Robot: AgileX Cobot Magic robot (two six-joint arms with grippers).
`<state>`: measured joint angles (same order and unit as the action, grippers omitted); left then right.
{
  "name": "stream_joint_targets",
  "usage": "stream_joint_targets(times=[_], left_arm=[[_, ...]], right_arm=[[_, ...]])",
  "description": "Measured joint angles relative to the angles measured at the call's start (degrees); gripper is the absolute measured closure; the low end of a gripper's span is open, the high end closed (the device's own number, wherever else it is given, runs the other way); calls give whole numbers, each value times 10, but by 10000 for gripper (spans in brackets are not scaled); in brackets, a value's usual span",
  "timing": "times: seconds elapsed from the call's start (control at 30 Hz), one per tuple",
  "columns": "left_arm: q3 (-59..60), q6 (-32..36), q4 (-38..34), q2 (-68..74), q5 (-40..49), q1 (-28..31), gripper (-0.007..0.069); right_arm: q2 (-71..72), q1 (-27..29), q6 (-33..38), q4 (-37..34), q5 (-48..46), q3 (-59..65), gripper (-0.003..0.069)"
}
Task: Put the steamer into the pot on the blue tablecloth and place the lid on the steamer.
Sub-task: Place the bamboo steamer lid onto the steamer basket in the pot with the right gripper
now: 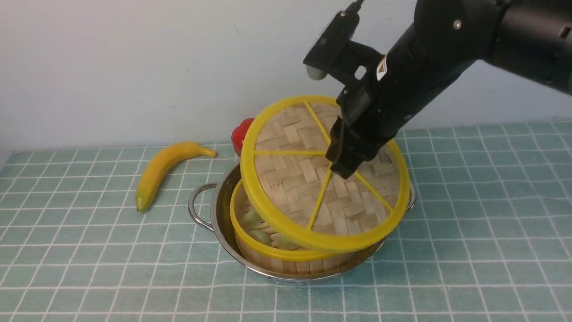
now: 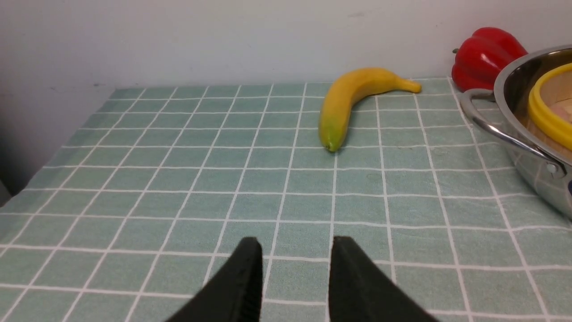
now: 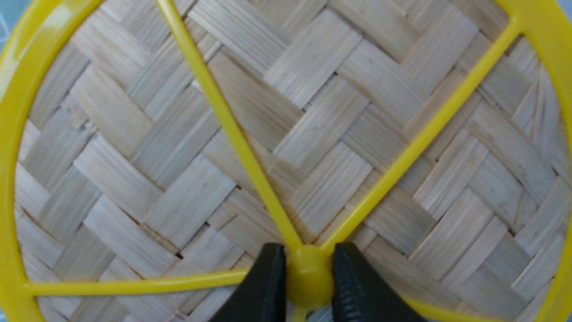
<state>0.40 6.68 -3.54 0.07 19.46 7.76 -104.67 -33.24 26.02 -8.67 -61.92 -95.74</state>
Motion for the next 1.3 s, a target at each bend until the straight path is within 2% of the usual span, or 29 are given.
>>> stream_joint_targets(times=[0.53,1.3], left_arm=[[0,0,0,0,0,0,413],[0,0,0,0,0,0,413]], right_arm=[[-67,0,64,1,85,1,512],[-84,0,116,-33,102,1,512]])
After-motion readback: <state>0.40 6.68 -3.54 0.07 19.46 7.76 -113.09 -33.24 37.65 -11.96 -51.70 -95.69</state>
